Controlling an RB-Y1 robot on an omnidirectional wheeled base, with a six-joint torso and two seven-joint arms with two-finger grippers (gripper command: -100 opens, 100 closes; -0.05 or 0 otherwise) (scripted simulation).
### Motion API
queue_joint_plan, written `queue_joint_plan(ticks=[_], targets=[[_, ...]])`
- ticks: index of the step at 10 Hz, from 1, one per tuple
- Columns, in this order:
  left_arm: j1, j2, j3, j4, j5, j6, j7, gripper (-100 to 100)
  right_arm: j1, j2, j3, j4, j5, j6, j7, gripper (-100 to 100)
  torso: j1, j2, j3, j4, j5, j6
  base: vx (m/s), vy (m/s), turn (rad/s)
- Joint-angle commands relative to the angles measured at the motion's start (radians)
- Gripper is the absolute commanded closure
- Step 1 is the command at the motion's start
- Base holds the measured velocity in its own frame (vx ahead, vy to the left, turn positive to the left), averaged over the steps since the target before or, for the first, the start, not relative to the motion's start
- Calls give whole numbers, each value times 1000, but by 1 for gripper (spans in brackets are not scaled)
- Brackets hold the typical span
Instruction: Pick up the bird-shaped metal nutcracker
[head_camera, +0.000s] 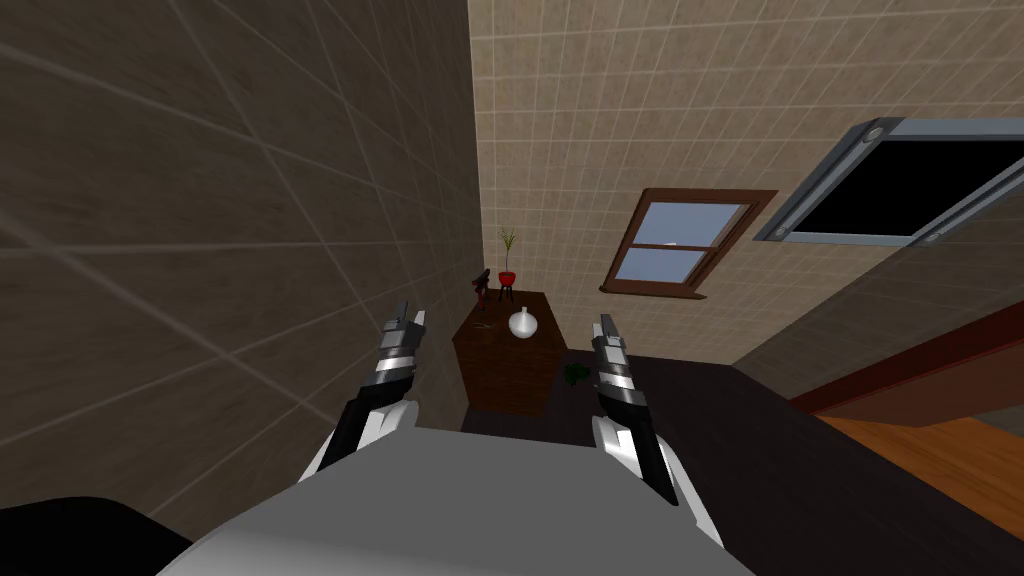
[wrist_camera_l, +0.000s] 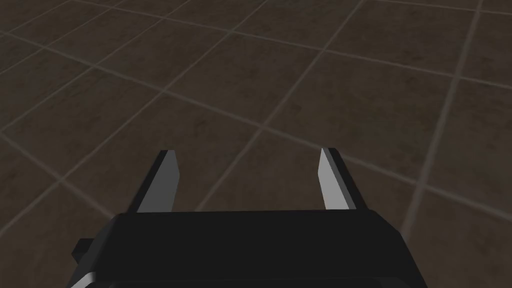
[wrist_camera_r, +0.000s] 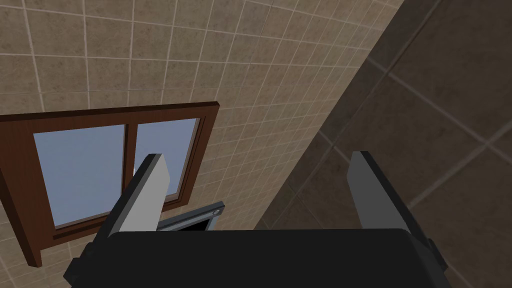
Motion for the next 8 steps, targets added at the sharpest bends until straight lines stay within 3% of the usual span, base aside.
queue_joint_plan(ticks=[1, 5, 8], targets=[[-29, 30, 0, 25, 5, 24, 1, -100, 0, 0, 0, 0, 0, 0, 0, 0, 0, 0, 0, 0, 0, 0, -21, -11, -23], [-135, 107, -3, 121, 23, 119, 7, -100, 0, 0, 0, 0, 0, 0, 0, 0, -1, 3, 2, 1, 0, 0, -46, -26, -35], [-173, 129, -5, 161, 30, 153, 9, -100, 0, 0, 0, 0, 0, 0, 0, 0, -1, 1, 1, 0, 0, 0, -24, -20, -21]])
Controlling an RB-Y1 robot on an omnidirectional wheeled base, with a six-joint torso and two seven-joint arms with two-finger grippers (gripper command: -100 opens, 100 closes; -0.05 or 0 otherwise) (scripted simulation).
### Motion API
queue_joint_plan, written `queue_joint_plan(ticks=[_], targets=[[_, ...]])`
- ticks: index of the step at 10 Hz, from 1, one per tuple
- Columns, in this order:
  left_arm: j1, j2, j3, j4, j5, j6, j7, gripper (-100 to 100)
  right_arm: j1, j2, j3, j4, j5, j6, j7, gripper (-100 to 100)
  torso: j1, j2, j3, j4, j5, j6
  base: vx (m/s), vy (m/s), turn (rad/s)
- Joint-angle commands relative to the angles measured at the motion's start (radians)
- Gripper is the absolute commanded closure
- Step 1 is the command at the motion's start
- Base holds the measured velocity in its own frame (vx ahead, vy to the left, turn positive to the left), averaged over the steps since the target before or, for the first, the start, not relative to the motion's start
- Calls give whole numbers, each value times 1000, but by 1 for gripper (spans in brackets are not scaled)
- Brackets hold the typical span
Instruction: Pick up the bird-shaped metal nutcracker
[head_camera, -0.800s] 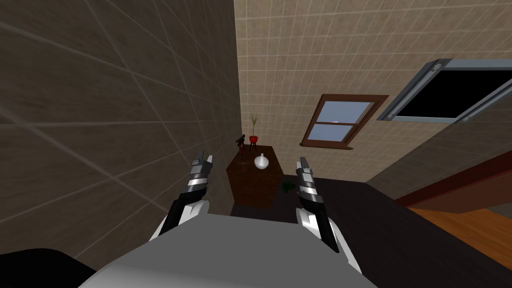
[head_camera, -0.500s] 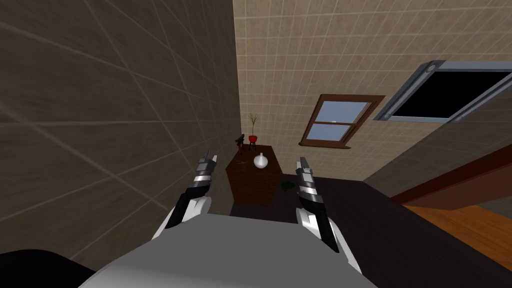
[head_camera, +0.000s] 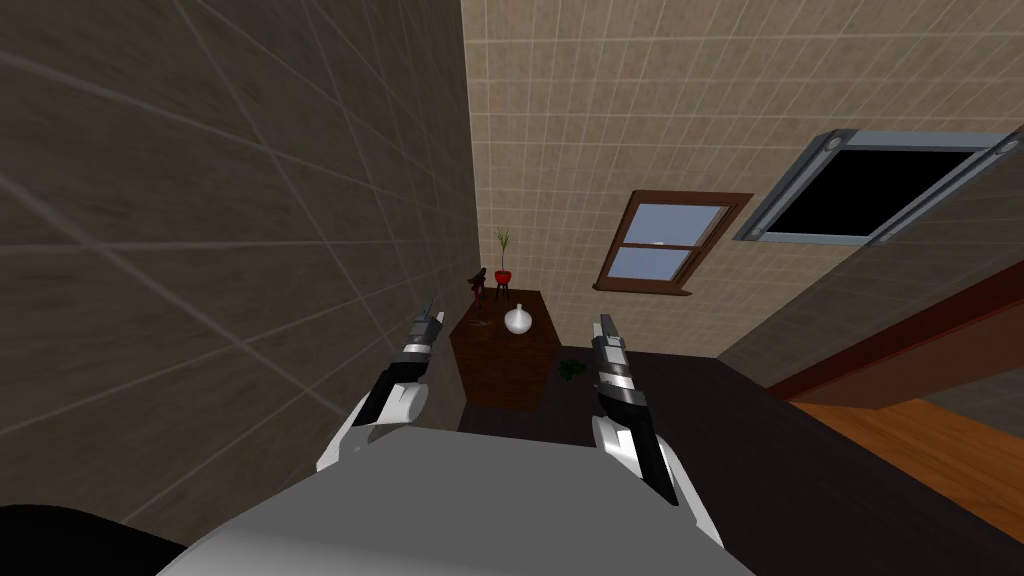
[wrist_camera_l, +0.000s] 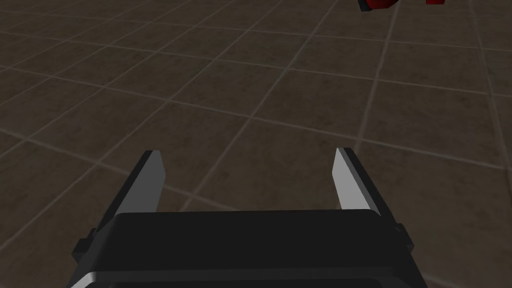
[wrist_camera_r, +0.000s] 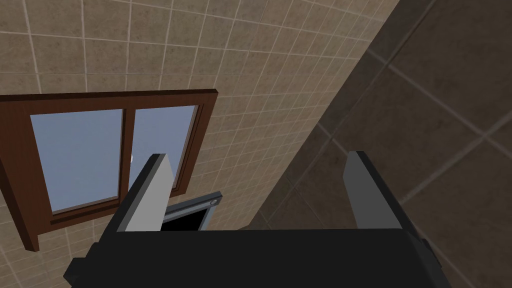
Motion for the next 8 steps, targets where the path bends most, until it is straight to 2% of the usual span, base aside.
queue_joint_plan(ticks=[1, 2, 3, 4, 5, 6, 7, 8], targets=[[-47, 27, -2, 50, 8, 38, 3, -100, 0, 0, 0, 0, 0, 0, 0, 0, 0, 0, 0, 0, 0, 0, -32, -18, -32], [-47, 27, -2, 53, 8, 38, 3, -100, 0, 0, 0, 0, 0, 0, 0, 0, 0, 0, 0, 0, 0, 0, -27, -21, -24], [-92, 50, -5, 96, 15, 80, 5, -100, 0, 0, 0, 0, 0, 0, 0, 0, 0, 0, 0, 0, 0, 0, -33, -29, -47], [-92, 50, -5, 98, 15, 80, 5, -100, 0, 0, 0, 0, 0, 0, 0, 0, -1, 0, 0, 0, 0, 0, -24, -22, -22], [-133, 75, -7, 148, 23, 110, 8, -100, 0, 0, 0, 0, 0, 0, 0, 0, 0, 0, 0, 0, 0, 0, -27, -33, -45], [-140, 75, -7, 148, 23, 126, 8, -100, 0, 0, 0, 0, 0, 0, 0, 0, -1, 0, 0, 0, 0, 0, -26, -31, -27], [-180, 100, -11, 191, 31, 161, 11, -100, 0, 0, 0, 0, 0, 0, 0, 0, -1, 0, 0, 0, 0, 0, -26, -31, -35], [-190, 100, -11, 202, 31, 175, 11, -100, 0, 0, 0, 0, 0, 0, 0, 0, -1, 0, 0, 0, 0, 0, -21, -23, -39]])
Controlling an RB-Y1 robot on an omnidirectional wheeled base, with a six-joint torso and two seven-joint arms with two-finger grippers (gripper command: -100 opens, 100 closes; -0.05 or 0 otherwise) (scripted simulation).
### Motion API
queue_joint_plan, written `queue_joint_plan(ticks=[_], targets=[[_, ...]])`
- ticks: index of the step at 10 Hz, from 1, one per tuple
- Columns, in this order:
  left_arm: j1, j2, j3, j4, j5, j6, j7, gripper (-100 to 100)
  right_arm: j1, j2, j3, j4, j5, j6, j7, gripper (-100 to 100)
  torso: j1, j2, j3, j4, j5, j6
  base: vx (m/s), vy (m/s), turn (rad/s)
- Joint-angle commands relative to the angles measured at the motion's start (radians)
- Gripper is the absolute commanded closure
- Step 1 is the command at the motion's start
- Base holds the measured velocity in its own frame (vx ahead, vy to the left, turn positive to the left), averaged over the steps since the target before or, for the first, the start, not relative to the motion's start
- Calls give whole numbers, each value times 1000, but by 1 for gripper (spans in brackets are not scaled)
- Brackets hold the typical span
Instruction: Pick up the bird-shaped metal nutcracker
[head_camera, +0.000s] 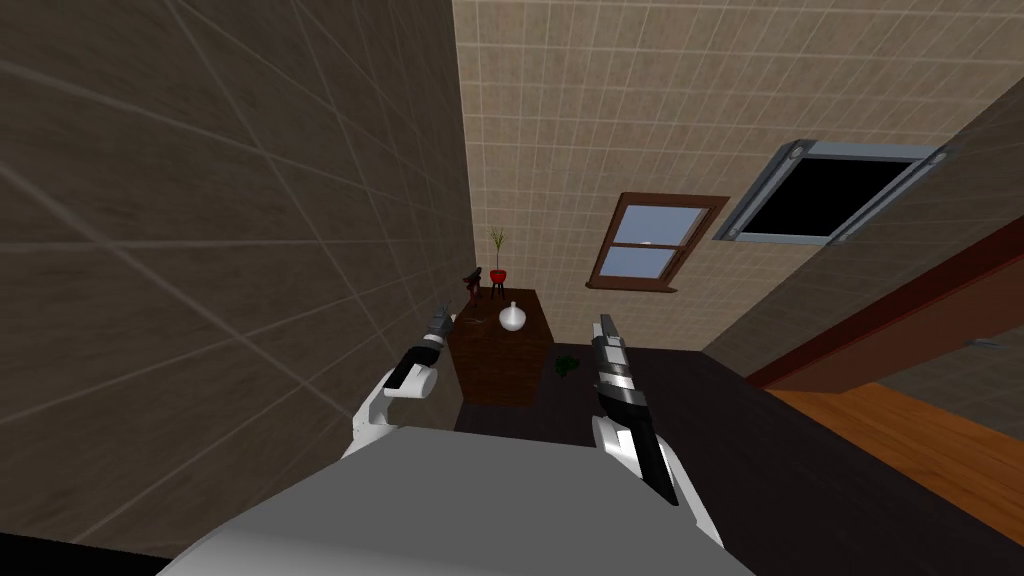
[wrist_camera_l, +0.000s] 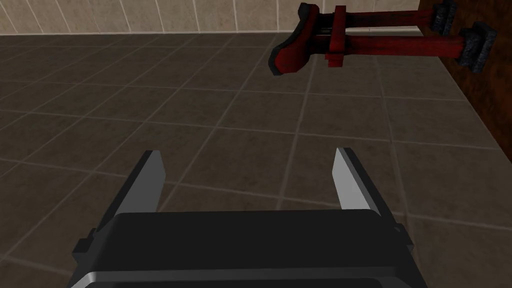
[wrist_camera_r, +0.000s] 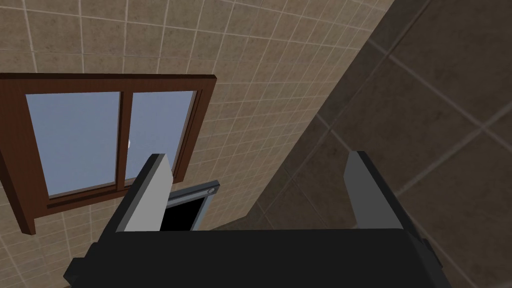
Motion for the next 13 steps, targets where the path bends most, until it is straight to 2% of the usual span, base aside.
queue_joint_plan(ticks=[1, 2, 3, 4, 5, 6, 7, 8, 9, 10, 11, 12, 13], targets=[[-50, 31, -2, 50, 11, 50, 5, -100, 0, 0, 0, 0, 0, 0, 0, 0, 0, 0, 0, 0, 0, 0, -26, -31, -59], [-68, 31, -2, 72, 11, 68, 5, -100, 0, 0, 0, 0, 0, 0, 0, 0, 0, 0, 0, 0, 0, 0, -24, -22, -28], [-99, 57, -6, 103, 19, 99, 8, -100, 0, 0, 0, 0, 0, 0, 0, 0, 0, 0, 0, 0, 0, 0, -27, -37, -72], [-123, 57, -6, 132, 19, 122, 8, -100, 0, 0, 0, 0, 0, 0, 0, 0, -1, 0, 0, 0, 0, 0, -20, -32, -29], [-159, 82, -11, 168, 28, 152, 11, -100, 0, 0, 0, 0, 0, 0, 0, 0, 0, 0, 0, 0, 0, 0, -18, -33, -59], [-179, 82, -11, 195, 28, 175, 11, -100, 0, 0, 0, 0, 0, 0, 0, 0, 0, 0, 0, 0, 0, 0, -17, -27, -33], [-212, 108, -16, 219, 36, 210, 14, -100, 0, 0, 0, 0, 0, 0, 0, 0, 0, 0, 0, 0, 0, 0, -21, -38, -69], [-237, 108, -16, 243, 36, 238, 14, -100, 0, 0, 0, 0, 0, 0, 0, 0, -1, 0, 0, 0, 0, 0, -18, -31, -33], [-237, 108, -16, 261, 36, 238, 14, -100, 0, 0, 0, 0, 0, 0, 0, 0, -1, 0, 0, 0, 0, 0, -5, -11, 3], [-282, 133, -22, 294, 45, 286, 18, -100, 0, 0, 0, 0, 0, 0, 0, 0, 1, -1, 0, 0, 0, 0, -7, -24, -63], [-296, 133, -22, 321, 45, 299, 18, -100, 0, 0, 0, 0, 0, 0, 0, 0, 0, -1, -1, 0, 0, 0, -11, -25, -43], [-336, 158, -28, 356, 53, 334, 21, -100, 0, 0, 0, 0, 0, 0, 0, 0, 0, -1, -1, 0, 0, 0, -16, -36, -86], [-356, 158, -28, 387, 53, 357, 21, -100, 0, 0, 0, 0, 0, 0, 0, 0, -1, -1, 0, 0, 0, 0, -10, -29, -35]])
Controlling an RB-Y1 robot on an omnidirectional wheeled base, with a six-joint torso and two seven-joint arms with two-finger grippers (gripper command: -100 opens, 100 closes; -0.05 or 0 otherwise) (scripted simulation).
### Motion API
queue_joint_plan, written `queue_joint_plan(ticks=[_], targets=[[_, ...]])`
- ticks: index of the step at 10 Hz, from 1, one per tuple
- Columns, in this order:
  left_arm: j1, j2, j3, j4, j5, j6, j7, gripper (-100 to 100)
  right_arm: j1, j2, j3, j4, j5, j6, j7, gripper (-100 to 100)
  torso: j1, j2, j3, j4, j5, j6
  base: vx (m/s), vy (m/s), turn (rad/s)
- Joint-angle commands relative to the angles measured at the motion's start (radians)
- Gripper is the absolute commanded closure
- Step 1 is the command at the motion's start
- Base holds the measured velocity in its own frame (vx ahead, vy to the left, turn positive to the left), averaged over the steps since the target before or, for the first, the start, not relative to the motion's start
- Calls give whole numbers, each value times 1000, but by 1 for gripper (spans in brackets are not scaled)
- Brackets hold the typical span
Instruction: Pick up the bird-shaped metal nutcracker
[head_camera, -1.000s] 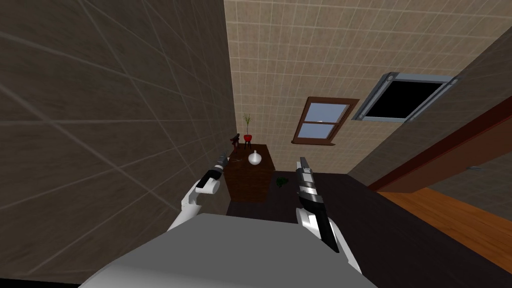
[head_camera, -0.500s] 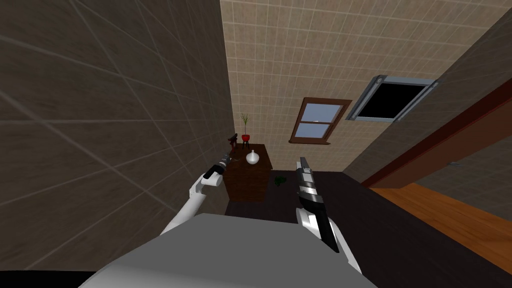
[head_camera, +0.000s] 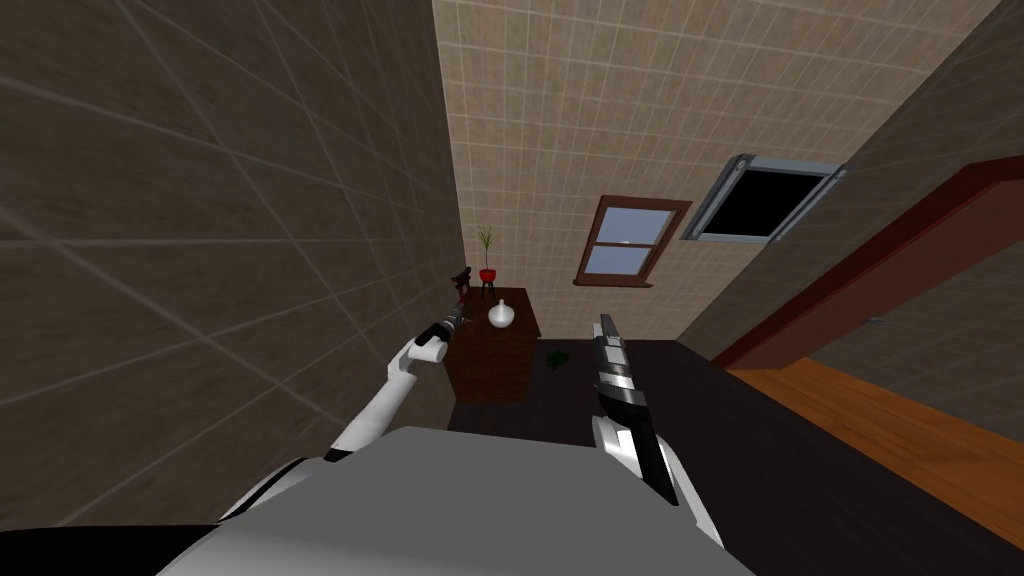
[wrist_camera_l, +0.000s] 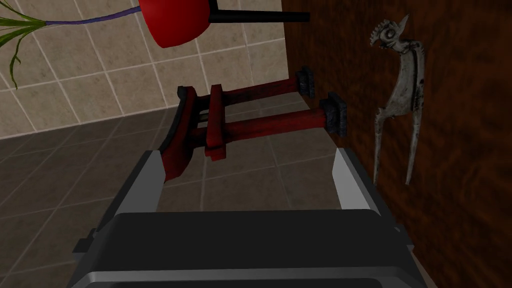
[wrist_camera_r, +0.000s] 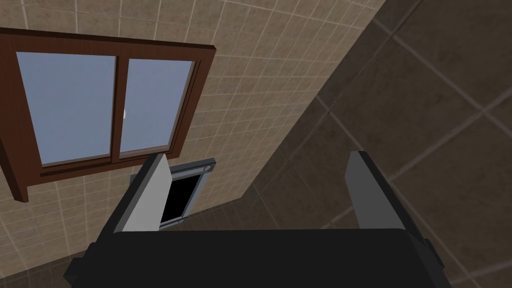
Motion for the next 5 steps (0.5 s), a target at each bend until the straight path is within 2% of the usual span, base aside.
queue_joint_plan(ticks=[1, 2, 3, 4, 5], targets=[[-21, 2, 0, 34, 0, 26, 1, -100, 0, 0, 0, 0, 0, 0, 0, 0, 0, 0, 0, 0, 0, 0, -2, -12, 12], [-62, 27, -6, 69, 8, 69, 4, -100, 0, 0, 0, 0, 0, 0, 0, 0, 1, 0, 0, 0, 0, 0, -7, -21, -71], [-81, 27, -6, 88, 8, 89, 4, -100, 0, 0, 0, 0, 0, 0, 0, 0, 1, 0, 0, 0, 0, 0, -6, -24, -50], [-81, 27, -6, 105, 8, 89, 4, -100, 0, 0, 0, 0, 0, 0, 0, 0, 0, 0, 0, 0, 0, 0, -1, -14, 5], [-124, 52, -13, 142, 16, 134, 7, -100, 0, 0, 0, 0, 0, 0, 0, 0, 1, 0, 0, 0, 0, 0, -6, -26, -81]])
